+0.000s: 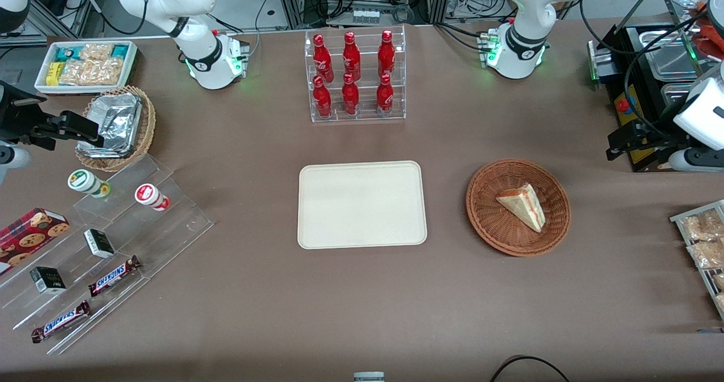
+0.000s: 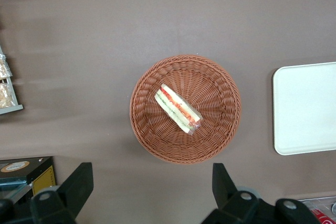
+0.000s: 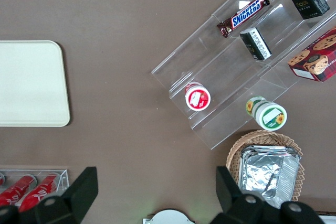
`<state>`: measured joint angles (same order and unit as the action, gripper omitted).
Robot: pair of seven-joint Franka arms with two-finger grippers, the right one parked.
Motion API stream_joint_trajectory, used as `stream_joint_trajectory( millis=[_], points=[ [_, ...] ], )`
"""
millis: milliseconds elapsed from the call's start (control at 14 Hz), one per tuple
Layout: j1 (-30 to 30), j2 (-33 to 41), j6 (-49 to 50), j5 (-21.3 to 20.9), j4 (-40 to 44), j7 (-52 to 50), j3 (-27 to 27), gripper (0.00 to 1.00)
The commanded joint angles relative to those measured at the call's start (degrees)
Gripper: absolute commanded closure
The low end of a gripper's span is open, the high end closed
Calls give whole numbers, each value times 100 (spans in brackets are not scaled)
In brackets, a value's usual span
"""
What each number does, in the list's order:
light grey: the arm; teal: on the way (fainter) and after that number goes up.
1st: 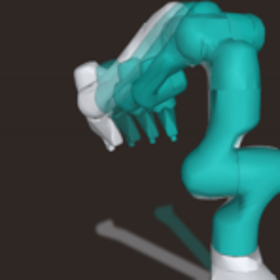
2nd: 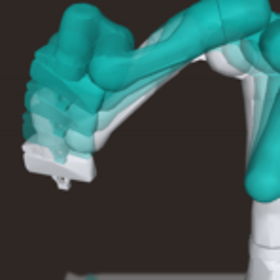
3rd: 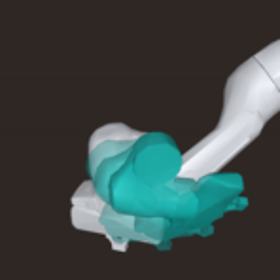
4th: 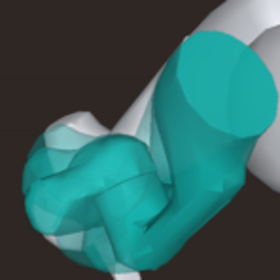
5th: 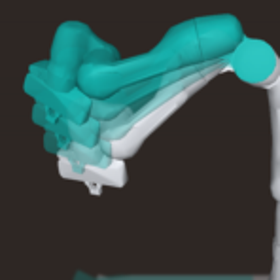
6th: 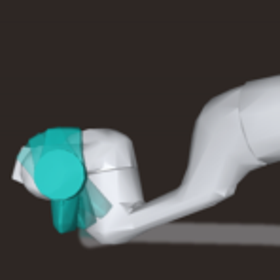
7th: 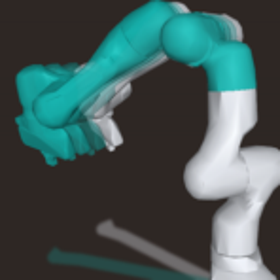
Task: Place sandwich from basket to tray
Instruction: 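Move the left gripper down over the wrapped sandwich in the wicker basket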
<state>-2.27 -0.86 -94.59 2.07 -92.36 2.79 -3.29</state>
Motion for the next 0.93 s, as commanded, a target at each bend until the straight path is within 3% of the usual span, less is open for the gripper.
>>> stream_joint_trajectory(
  millis=[0,500,857],
  points=[
    [164,112,178,-189,86,-59,57,0],
    [156,-107,47,-409,-168,-156,30,0],
    [261,-186,-1374,-418,-1274,-1137,4,0]
  ],
)
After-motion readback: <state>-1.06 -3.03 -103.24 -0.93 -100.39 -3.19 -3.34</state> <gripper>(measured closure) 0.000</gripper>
